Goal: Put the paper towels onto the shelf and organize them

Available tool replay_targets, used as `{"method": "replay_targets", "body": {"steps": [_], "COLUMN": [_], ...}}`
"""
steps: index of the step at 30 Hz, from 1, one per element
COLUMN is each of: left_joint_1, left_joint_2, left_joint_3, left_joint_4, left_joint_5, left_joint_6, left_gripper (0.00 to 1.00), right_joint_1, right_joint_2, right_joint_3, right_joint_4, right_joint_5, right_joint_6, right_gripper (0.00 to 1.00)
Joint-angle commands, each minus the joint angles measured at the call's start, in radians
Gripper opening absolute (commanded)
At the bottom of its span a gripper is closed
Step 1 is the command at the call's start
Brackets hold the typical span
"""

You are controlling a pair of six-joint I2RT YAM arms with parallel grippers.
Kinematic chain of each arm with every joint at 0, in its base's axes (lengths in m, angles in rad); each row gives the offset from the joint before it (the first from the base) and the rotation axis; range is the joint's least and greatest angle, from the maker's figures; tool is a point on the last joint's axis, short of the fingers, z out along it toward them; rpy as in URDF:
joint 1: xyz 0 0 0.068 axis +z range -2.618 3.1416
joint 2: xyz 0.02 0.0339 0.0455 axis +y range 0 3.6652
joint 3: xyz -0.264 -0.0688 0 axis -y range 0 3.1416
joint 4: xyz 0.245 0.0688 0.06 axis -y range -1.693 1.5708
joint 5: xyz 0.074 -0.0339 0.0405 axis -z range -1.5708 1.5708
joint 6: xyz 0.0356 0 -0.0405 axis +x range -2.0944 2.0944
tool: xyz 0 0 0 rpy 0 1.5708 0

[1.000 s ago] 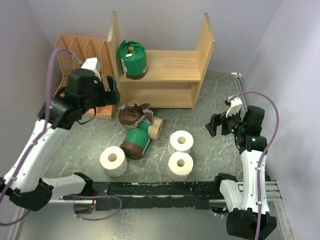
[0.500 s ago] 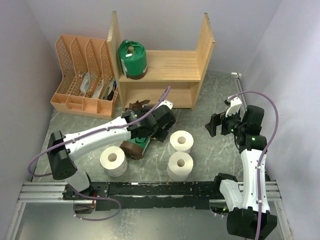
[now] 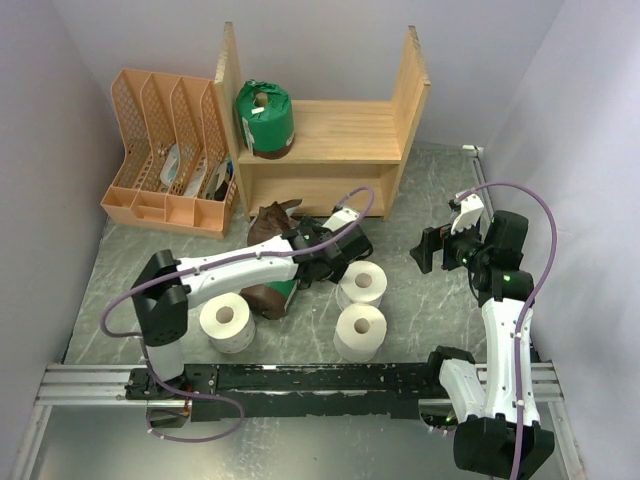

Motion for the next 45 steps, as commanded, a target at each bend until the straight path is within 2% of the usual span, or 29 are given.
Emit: {"method": "replay_targets", "body": {"steps": [1,19,35,39,45], "left_joint_1": [-0.005,-0.007,-0.034,-0.035,-0.028], "left_joint_2": [0.071,0.259,0.438,0.458,0.442], "left_joint_3": [0.055,0.13,0.236,0.229,0.183], "left_joint_4": [0.021,-0.034,-0.233,-0.215,-0.148], "left_joint_5": [-0.055,-0.203,-0.309,-0.297,-0.264], "left_joint_6": [0.01,-0.025,-0.146,-0.144,-0.121], "left_gripper": [0.99,1.0,1.0,0.99,0.87], "right_joint_1": [0.004,0.004,0.004,0.004,0.004], "right_joint_2": [-0.011,-0.011,-0.015,-0.015,-0.017], "right_joint_3": [0.005,0.005,0.005,0.005,0.005], "right_joint_4": [0.004,0.003,0.005,0.004,0.004], "right_joint_5": [-0.008,-0.008,-0.006,-0.006,-0.005], "right_joint_6": [-0.004,-0.004,-0.002,-0.003,-0.003], "right_gripper": [1.0,1.0,1.0,1.0,1.0]}}
